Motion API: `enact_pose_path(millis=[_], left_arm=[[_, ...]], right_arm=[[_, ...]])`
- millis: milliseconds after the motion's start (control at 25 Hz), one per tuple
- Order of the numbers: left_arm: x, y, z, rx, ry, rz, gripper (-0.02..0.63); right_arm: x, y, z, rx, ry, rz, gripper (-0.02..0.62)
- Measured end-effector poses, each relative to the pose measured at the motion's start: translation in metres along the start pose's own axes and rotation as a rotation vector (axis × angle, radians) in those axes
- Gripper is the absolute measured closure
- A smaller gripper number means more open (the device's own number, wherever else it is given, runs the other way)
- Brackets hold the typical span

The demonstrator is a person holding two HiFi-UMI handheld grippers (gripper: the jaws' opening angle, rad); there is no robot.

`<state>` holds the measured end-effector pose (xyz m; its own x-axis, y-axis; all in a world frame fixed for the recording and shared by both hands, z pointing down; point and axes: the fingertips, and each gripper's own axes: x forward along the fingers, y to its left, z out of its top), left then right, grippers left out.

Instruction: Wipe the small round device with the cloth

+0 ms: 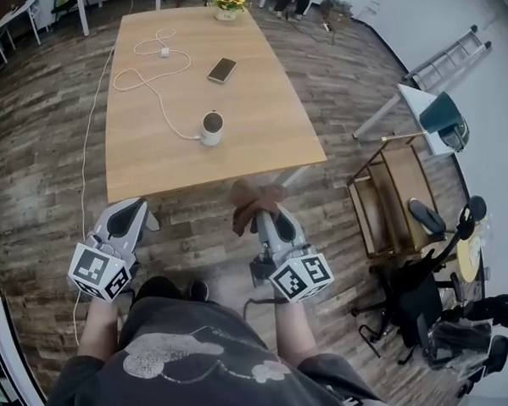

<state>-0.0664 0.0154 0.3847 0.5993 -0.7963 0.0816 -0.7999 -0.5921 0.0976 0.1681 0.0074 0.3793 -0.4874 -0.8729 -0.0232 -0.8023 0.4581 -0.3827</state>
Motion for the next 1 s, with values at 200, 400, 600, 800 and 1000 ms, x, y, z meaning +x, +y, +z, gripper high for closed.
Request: enact_pose_path(millis=[200,400,600,800,1000], left_arm=[[0.017,0.017,0.005,0.013,0.012,-0.006,0.588],[0.04,0.064,-0.002,-0.001,0.012,0.011,0.588],[0.071,0.095,-0.003,-0.029,0.02,-0.022,0.588],[0.105,0.112,0.0,-0.032,0.021,-0.093,0.588],[0.135,0.136,0.0,-0.043,0.018,-0.146,0.588]], right_arm=[[0.025,-0.007,-0.014,0.011,0.033,-0.003,0.541],[0.052,-0.013,-0.025,0.014,0.066,-0.028,0.541],[0.085,-0.022,-0.016,-0.01,0.065,-0.077,0.541],[0.12,-0.031,-0.012,-0.02,0.063,-0.122,0.541],[0.154,-0.042,-0.015,-0.039,0.062,-0.154,0.541]])
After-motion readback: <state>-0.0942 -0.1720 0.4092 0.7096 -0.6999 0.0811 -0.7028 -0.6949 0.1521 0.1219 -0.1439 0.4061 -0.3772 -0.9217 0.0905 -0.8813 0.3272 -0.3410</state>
